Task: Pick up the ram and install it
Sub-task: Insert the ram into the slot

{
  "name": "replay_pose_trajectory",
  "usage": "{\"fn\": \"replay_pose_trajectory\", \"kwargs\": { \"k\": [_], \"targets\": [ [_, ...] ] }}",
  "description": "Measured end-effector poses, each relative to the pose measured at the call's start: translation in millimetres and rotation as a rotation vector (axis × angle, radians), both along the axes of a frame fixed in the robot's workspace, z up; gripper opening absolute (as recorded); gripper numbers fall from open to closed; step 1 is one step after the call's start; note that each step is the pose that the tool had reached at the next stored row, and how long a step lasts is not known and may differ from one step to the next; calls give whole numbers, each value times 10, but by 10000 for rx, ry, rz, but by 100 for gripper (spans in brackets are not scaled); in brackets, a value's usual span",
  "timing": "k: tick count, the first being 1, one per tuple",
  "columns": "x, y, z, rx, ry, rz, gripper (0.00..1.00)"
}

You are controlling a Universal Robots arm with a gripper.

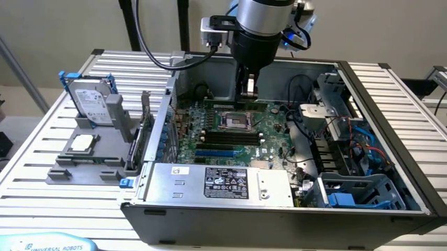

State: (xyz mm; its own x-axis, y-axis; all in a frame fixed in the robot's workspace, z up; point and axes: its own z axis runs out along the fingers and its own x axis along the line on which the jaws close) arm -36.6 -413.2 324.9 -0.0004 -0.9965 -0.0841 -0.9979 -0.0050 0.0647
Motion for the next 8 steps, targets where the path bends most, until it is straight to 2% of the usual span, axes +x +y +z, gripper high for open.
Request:
{"fn": "replay_pose_trajectory", "kwargs": {
  "k": [8],
  "targets": [
    [0, 0, 0, 0, 0, 1, 13]
  ]
}}
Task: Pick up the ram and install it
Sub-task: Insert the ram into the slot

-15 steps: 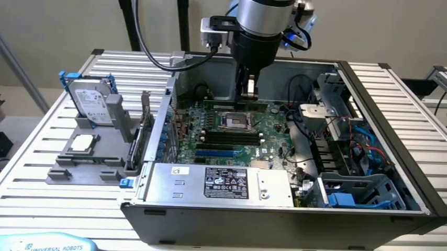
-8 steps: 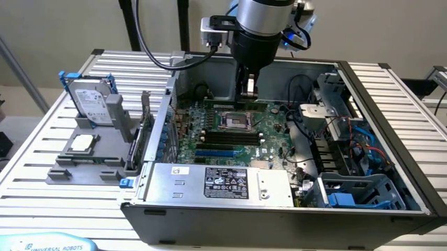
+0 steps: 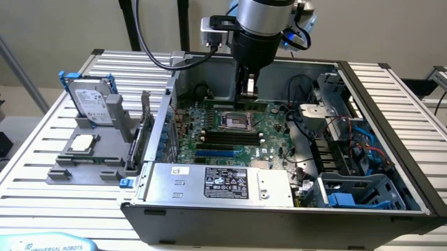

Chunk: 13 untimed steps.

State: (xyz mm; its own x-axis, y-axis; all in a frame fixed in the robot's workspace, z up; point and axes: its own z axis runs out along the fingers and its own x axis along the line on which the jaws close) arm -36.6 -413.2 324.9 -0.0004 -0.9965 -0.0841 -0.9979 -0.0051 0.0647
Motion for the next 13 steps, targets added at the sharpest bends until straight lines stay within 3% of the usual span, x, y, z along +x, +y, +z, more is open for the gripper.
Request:
{"fn": "replay_pose_trajectory", "kwargs": {
  "k": [5, 13],
  "targets": [
    [0, 15, -9, -1, 0, -2, 13],
    [4, 150, -154, 0, 0, -32, 13]
  ]
}}
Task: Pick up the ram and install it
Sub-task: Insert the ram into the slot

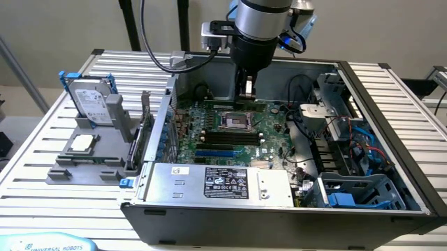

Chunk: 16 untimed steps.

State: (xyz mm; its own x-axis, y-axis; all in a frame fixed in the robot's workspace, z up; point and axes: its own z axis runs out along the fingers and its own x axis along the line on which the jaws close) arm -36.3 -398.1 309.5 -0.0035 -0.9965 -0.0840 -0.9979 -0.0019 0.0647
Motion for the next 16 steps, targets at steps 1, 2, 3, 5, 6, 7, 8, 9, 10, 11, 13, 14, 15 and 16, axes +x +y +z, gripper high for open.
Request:
{"fn": "replay_pose_trajectory", "kwargs": {
  "k": [1, 2, 3, 5, 6, 7, 8, 9, 10, 11, 13, 14, 15, 16],
  "targets": [
    [1, 14, -18, 1, -1, -12, 13],
    [1, 25, -33, -7, 0, -32, 13],
    [1, 32, -46, -35, 0, -50, 13],
    [1, 40, -67, -137, -1, -75, 13],
    [1, 42, -76, -196, -2, -83, 13],
    [1, 43, -82, -283, -1, -89, 13],
    [1, 44, -88, -365, -1, -94, 13],
    [1, 46, -97, -435, -1, -97, 13],
    [1, 48, -111, -476, -2, -99, 13],
    [1, 49, -127, -507, -2, -98, 13],
    [1, 50, -161, -552, -2, -98, 13],
    [1, 50, -180, -562, -1, -98, 13],
    [1, 50, -198, -564, -1, -99, 13],
    [1, 50, -216, -565, -2, -96, 13]
  ]
}}
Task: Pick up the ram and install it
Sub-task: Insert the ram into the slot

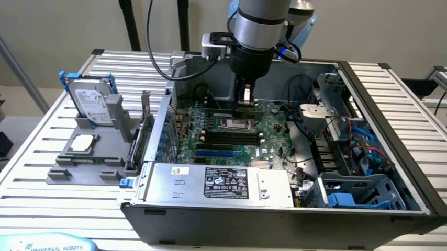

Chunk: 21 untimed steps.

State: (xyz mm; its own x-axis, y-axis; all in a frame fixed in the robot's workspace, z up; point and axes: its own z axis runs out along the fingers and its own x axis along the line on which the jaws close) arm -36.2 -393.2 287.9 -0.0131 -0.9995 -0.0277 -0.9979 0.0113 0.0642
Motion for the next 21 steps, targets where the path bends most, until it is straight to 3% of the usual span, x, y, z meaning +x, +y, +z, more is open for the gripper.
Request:
{"fn": "replay_pose_trajectory", "kwargs": {
  "k": [6, 10, 17, 21],
  "targets": [
    [0, -8, -110, 1, -1, 4, 13],
    [0, -36, -180, -1, -6, 5, 13],
    [0, -114, -285, 2, -74, 6, 13],
    [-1, -125, -343, -8, -130, 6, 13]
  ]
}}
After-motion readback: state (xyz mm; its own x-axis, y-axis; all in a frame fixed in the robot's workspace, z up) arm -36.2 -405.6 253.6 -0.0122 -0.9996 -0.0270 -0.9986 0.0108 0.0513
